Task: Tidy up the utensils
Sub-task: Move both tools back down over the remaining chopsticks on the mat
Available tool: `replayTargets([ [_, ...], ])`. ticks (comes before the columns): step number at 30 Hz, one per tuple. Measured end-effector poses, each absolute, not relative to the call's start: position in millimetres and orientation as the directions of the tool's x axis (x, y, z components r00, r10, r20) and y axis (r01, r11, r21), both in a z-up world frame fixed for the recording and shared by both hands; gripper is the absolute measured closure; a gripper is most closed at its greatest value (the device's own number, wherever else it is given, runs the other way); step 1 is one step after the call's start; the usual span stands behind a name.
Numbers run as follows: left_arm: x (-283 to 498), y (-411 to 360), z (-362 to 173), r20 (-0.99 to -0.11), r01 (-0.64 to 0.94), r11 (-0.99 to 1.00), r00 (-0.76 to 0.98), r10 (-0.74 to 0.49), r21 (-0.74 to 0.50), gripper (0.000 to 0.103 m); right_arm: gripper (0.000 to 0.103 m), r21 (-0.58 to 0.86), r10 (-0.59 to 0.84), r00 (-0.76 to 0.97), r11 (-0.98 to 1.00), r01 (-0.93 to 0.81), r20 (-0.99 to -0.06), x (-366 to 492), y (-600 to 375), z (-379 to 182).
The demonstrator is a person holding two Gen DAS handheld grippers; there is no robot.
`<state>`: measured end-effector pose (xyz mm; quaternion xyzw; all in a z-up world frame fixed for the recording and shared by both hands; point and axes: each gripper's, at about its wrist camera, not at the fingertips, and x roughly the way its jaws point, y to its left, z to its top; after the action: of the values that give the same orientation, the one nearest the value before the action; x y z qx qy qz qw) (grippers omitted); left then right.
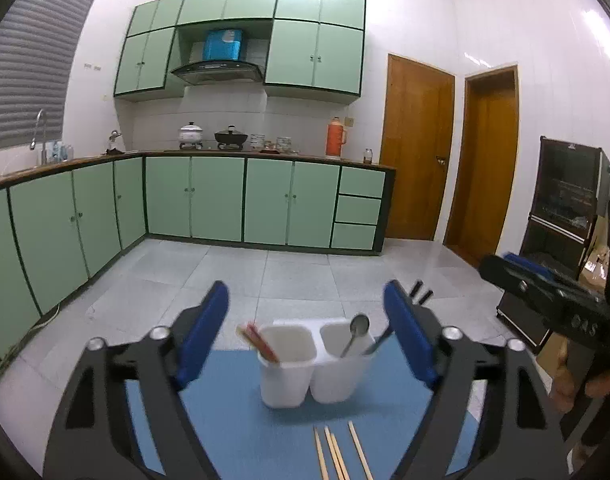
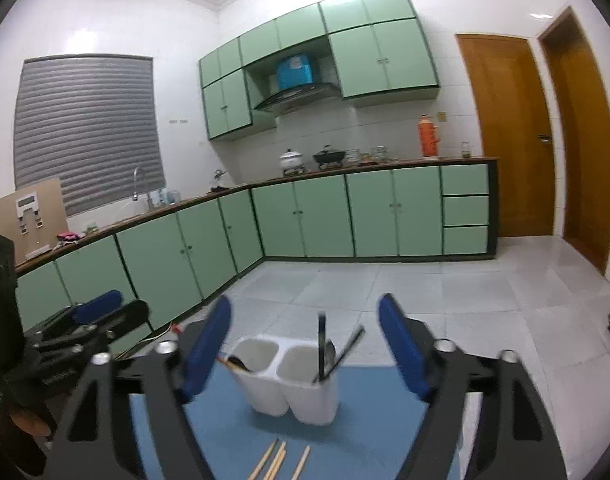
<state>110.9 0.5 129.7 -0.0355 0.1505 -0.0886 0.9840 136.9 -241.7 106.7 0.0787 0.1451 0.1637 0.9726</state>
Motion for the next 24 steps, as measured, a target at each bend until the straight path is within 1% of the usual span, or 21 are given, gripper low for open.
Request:
replayTargets([
  [1, 103.3, 0.6, 124.8, -0.290, 0.159, 0.982, 0.940, -0.182, -0.099, 0.016, 0.017, 0.211, 0.333, 0.907, 0.936, -0.283, -0.258, 126.9, -243.4, 99.6],
  [2, 97.4, 1.0, 120.2, -0.294, 0.155, 0.983, 0.939, -0.178, -0.099, 0.014, 0.014, 0.222, 0.327, 0.908, 0.936, -0.273, -0.263, 119.1, -244.6, 92.4],
  [3, 89.5, 1.6, 113.1, -0.303, 0.152, 0.984, 0.937, -0.175, -0.096, 0.013, 0.008, 0.230, 0.321, 0.908, 0.937, -0.263, -0.270, 113.0, -245.9, 86.7],
  [4, 84.1, 1.4, 107.8, -0.311, 0.152, 0.984, 0.935, -0.173, -0.093, 0.012, 0.006, 0.234, 0.308, 0.909, 0.940, -0.247, -0.279, 105.3, -246.8, 78.6],
  [8, 64.8, 2.9, 80.8, -0.367, 0.139, 0.987, 0.917, -0.160, -0.083, 0.009, 0.006, 0.222, 0.277, 0.900, 0.952, -0.210, -0.336, 82.3, -248.3, 48.5],
  [17, 36.7, 9.1, 2.7, -0.544, 0.140, 0.989, 0.827, -0.140, -0.041, 0.009, 0.006, 0.247, 0.262, 0.843, 0.956, -0.160, -0.469, 59.3, -247.0, -9.6],
  [21, 28.4, 11.2, -25.0, -0.610, 0.145, 0.988, 0.779, -0.142, -0.045, 0.009, 0.006, 0.268, 0.268, 0.822, 0.952, -0.146, -0.503, 46.8, -244.2, -28.8],
  [24, 20.0, 9.9, -42.2, -0.644, 0.149, 0.988, 0.752, -0.142, -0.044, 0.010, 0.007, 0.264, 0.265, 0.810, 0.954, -0.142, -0.523, 40.6, -241.4, -39.3],
])
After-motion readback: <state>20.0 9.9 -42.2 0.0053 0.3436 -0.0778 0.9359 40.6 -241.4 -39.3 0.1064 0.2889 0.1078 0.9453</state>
